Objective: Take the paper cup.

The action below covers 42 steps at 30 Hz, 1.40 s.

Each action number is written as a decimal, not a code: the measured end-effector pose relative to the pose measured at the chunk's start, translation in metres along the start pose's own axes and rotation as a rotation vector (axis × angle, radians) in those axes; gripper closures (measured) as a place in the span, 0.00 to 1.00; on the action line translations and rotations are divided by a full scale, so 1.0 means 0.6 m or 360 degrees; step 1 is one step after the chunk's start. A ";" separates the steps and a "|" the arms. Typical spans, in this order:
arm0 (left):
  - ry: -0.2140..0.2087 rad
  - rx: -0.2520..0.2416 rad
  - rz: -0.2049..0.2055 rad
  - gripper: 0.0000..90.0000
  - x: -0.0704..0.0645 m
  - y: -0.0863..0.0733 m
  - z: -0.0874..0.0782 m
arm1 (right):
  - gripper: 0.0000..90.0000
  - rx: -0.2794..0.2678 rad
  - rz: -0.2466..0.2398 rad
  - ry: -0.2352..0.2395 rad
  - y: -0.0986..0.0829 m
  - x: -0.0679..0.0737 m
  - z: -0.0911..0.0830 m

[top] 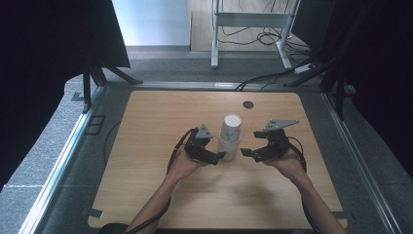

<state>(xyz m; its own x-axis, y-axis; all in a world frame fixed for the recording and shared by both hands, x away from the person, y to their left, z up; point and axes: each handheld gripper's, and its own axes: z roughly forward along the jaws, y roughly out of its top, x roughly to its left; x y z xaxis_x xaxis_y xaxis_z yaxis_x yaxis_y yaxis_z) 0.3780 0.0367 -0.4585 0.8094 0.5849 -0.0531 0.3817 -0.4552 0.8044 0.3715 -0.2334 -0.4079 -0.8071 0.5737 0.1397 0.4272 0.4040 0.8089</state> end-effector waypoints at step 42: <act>0.0014 -0.0040 0.0018 0.22 -0.006 0.034 0.045 | 0.21 -0.0018 -0.0029 0.0020 0.115 -0.011 0.032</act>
<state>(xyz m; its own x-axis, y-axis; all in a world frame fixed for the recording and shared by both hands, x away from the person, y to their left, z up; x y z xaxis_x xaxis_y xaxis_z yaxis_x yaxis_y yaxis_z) 0.3949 0.0074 -0.4577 0.8097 0.5856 -0.0388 0.3612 -0.4451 0.8194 0.4141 -0.1954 -0.3638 -0.8196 0.5575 0.1321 0.4080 0.4062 0.8176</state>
